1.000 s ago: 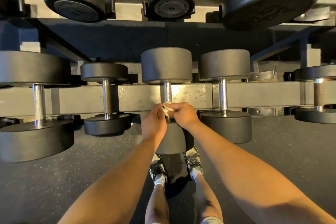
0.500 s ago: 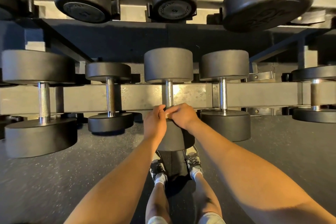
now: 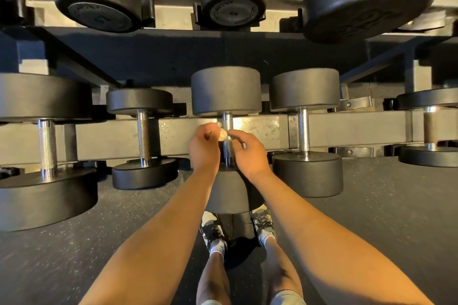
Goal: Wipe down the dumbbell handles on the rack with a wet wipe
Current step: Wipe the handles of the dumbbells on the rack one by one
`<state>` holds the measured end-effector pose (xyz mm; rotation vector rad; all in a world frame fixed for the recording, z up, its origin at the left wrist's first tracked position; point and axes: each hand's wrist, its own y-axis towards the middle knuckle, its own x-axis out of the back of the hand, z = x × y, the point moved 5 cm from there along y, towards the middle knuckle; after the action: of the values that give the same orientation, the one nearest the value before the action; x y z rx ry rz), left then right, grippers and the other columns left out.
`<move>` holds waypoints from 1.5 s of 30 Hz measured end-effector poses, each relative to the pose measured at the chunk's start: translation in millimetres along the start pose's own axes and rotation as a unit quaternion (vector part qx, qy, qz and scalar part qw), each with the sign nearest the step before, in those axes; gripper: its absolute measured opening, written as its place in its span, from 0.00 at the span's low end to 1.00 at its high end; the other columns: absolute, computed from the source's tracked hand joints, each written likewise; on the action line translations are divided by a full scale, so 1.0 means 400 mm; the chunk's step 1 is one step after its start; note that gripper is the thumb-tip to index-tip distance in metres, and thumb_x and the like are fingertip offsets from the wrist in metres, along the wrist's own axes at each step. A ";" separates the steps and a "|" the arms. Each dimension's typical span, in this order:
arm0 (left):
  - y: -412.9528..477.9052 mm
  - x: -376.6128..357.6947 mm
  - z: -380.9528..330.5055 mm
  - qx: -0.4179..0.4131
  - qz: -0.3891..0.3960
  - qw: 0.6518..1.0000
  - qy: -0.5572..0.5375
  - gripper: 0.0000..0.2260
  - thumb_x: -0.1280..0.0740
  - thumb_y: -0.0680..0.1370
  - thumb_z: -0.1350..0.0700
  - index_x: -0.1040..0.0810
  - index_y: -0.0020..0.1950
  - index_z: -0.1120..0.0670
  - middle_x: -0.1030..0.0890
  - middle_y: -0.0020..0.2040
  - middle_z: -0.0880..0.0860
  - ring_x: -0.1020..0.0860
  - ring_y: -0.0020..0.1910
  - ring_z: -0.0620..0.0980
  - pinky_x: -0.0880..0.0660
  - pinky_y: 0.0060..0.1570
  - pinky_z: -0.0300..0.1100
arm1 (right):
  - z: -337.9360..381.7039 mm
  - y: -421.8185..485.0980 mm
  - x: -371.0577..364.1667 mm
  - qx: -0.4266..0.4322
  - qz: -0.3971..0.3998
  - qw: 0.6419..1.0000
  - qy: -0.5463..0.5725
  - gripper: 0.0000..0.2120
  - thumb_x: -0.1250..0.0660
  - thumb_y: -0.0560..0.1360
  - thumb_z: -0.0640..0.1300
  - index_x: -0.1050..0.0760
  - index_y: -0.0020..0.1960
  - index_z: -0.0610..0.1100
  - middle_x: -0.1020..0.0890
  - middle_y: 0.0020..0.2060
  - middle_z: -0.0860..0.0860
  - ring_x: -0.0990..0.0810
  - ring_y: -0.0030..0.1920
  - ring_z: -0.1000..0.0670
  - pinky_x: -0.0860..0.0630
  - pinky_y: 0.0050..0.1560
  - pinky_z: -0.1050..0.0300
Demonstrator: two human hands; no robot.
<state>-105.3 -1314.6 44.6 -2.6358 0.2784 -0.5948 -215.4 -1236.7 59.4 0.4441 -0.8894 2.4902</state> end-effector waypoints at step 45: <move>0.006 -0.043 0.023 0.000 0.082 0.992 0.097 0.07 0.32 0.82 0.51 0.14 0.49 0.46 0.14 0.44 0.46 0.18 0.42 0.44 0.22 0.42 0.38 | -0.047 0.005 -0.019 -0.032 -0.103 0.993 -0.054 0.14 0.41 0.82 0.50 0.21 0.63 0.58 0.15 0.47 0.56 0.19 0.46 0.53 0.20 0.50 0.54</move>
<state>-116.7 -1308.6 29.6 -2.5245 0.5478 -0.7954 -212.8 -1228.1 41.2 0.6213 -0.9119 2.2613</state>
